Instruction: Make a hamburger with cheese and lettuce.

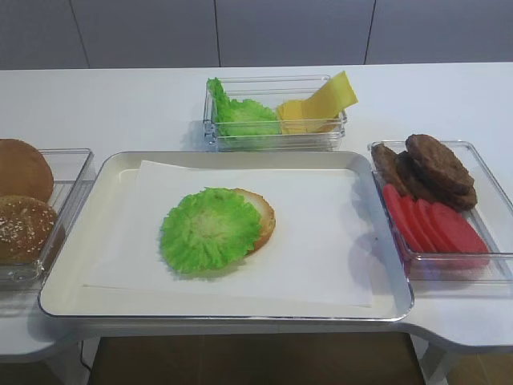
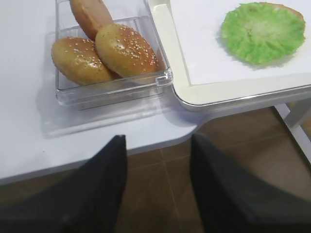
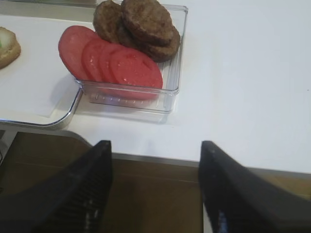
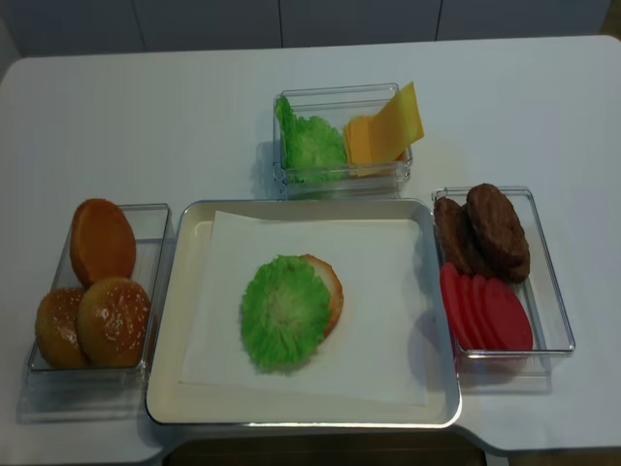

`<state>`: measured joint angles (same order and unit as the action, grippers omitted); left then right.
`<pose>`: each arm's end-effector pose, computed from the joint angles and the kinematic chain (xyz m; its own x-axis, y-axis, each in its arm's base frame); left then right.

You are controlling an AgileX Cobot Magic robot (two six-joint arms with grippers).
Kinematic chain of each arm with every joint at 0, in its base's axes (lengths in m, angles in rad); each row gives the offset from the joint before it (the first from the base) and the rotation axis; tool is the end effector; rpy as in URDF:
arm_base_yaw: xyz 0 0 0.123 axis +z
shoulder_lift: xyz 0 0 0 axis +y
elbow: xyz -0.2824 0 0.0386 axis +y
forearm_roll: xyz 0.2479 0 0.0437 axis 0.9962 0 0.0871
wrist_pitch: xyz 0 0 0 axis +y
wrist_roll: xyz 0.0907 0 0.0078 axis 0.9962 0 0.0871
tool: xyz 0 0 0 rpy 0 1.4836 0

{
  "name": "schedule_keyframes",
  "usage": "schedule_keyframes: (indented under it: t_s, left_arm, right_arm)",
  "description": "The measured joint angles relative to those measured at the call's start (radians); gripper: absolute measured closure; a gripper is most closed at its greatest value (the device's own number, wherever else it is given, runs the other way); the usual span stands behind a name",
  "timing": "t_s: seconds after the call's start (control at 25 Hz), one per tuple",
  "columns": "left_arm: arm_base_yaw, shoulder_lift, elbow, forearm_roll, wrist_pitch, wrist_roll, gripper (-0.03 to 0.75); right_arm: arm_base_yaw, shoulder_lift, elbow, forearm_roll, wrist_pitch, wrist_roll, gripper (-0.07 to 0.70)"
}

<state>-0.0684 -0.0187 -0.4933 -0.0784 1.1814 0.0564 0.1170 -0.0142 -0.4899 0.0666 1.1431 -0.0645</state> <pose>-0.0130 -0.0057 0.2659 -0.5441 0.0638 -0.8366 0.1431 0.9896 -0.0175 -0.0102 0.0044 0.2679 -0.5134 -0.0974 -0.8526 -0.1868 0.9824 0.0003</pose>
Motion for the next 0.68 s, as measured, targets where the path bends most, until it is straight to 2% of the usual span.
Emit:
schedule_keyframes:
  t_s: [0.68]
  left_arm:
    - [0.000,0.000,0.000,0.000,0.000,0.000,0.391]
  right_arm:
    - [-0.005,0.000,0.000,0.000,0.000,0.000,0.188]
